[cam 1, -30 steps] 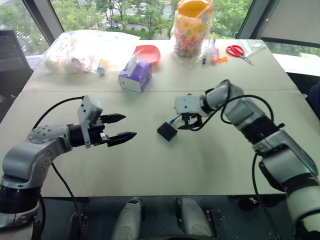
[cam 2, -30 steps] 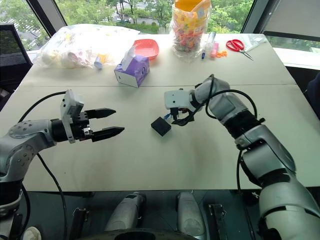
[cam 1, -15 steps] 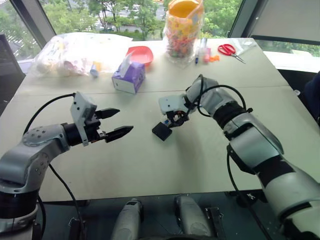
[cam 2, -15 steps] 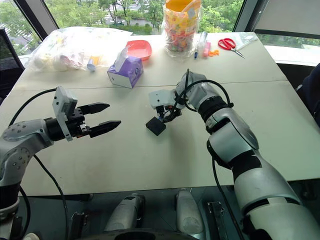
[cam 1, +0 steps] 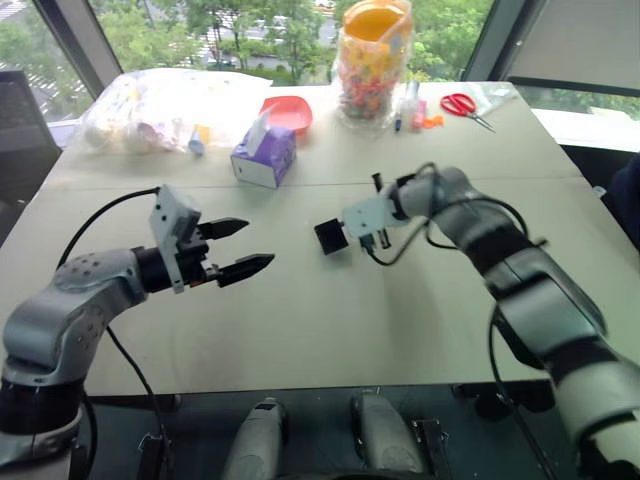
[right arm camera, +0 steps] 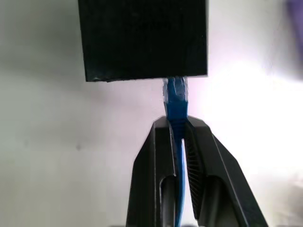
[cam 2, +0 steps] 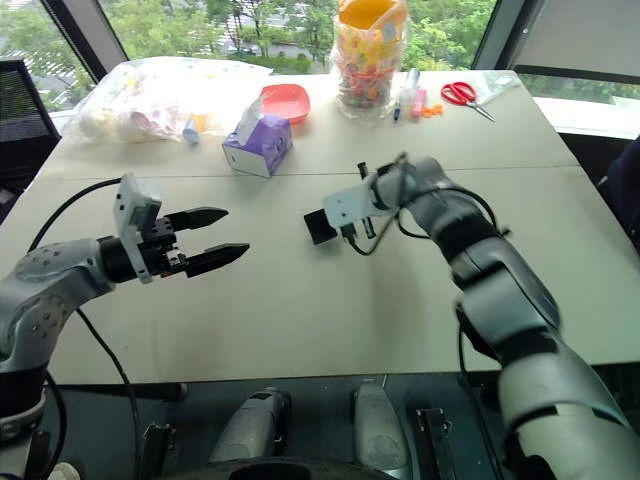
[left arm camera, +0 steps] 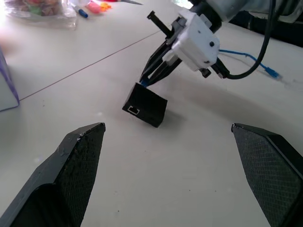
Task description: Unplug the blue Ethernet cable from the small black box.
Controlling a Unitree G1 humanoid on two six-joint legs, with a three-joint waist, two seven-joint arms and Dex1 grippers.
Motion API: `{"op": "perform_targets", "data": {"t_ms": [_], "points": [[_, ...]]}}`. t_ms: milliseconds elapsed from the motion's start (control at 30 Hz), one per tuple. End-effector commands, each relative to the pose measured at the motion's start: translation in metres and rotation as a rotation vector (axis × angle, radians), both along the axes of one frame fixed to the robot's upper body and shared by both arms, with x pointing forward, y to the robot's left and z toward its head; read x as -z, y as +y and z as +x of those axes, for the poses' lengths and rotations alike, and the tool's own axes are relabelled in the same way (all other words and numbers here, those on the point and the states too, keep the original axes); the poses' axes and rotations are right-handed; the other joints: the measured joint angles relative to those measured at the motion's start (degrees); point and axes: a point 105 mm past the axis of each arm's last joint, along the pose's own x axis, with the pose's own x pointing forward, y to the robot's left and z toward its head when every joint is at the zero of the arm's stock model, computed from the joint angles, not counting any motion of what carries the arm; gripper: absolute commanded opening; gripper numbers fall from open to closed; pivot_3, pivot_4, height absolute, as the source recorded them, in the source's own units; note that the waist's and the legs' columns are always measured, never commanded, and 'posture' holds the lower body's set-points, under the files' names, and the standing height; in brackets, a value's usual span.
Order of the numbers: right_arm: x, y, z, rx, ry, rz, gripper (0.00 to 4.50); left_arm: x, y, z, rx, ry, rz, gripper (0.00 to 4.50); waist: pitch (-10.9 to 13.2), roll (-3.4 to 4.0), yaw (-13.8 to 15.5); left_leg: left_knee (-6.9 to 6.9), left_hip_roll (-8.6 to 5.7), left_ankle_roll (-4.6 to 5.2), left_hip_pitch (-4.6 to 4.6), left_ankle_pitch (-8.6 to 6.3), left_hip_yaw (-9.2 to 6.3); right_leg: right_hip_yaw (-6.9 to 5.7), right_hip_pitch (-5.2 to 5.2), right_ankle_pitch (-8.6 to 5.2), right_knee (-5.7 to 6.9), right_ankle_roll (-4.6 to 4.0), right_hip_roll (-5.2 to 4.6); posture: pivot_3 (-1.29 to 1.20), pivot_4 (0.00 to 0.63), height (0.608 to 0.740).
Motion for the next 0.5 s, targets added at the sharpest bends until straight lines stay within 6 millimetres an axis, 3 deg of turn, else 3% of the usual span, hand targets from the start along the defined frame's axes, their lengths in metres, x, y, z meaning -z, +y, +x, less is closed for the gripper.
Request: {"op": "perform_targets", "data": {"t_ms": [33,233,500], "points": [[-0.049,0.024,-0.025,-0.101,-0.256,0.178,0.04,-0.011,-0.008,0.005,0.054,0.013,-0.056,4.5,0.0,0.02,-0.3,-0.01,0.01,0.0,-0.06,0.0,0.03,0.02,-0.1,0.0,0.01,-0.01,0.0,0.0,0.15,0.74],[-0.073,0.044,-0.059,-0.122,-0.438,0.36,0.04,-0.017,-0.017,0.017,0.117,0.067,-0.105,4.5,0.0,0.01,-0.8,0.07,0.03,0.0,-0.19,0.01,0.05,0.02,-0.21,0.0,0.06,-0.03,0.02,0.0,0.15,0.74],[-0.079,0.048,-0.065,-0.112,-0.495,0.384,0.04,-0.018,-0.024,0.023,0.162,0.077,-0.117,4.5,0.0,0.0,0.1,0.14,0.02,0.0,-0.17,0.01,0.03,0.01,-0.11,-0.01,0.01,-0.04,0.01,0.0,0.15,0.74]]}}
